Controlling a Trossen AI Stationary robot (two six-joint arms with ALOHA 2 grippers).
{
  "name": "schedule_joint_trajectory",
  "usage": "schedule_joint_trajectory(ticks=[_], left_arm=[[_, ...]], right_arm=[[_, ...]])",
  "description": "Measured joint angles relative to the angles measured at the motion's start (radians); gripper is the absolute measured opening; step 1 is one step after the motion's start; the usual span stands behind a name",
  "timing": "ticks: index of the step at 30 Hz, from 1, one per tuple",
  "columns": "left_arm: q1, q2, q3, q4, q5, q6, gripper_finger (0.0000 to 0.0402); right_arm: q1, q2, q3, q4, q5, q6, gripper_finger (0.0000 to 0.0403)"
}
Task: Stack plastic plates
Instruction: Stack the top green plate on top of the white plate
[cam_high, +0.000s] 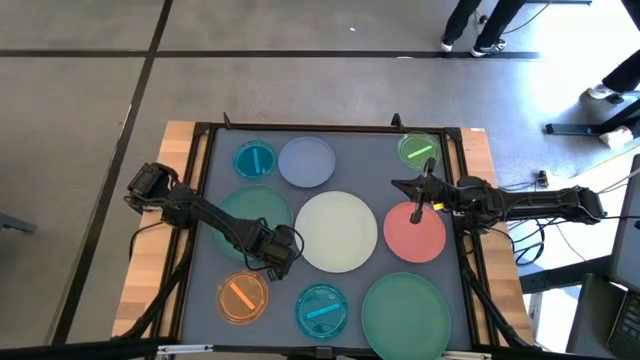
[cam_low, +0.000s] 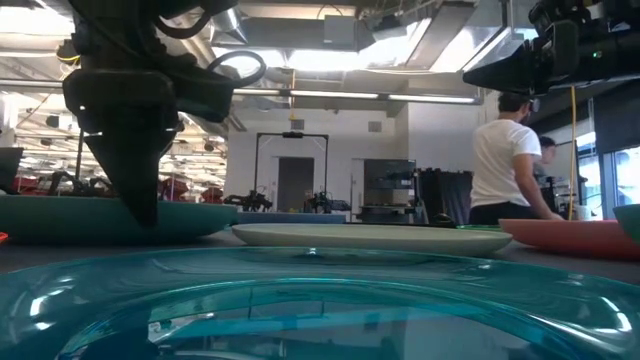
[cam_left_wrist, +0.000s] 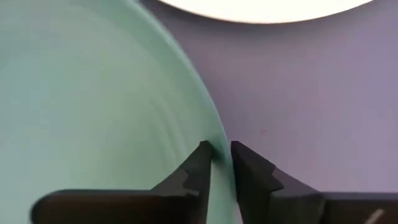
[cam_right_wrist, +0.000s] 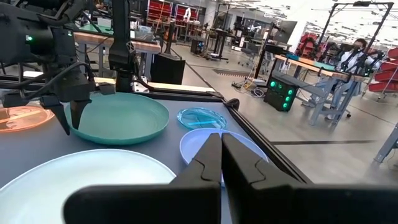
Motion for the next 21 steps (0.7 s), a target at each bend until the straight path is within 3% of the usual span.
schedule_joint_trajectory(ticks=[6,21], left_arm=[[0.000,-0.002,0.001,-0.002,-0.012,0.003,0.0008],[0.000,-0.003,0.003,-0.051,0.001,-0.011,0.0007]], right_arm=[[0.000,0.000,0.000,0.000,0.000,0.000,0.0002],[0.000,0.000,0.000,-0.014,0.000,0.000,0.0002]])
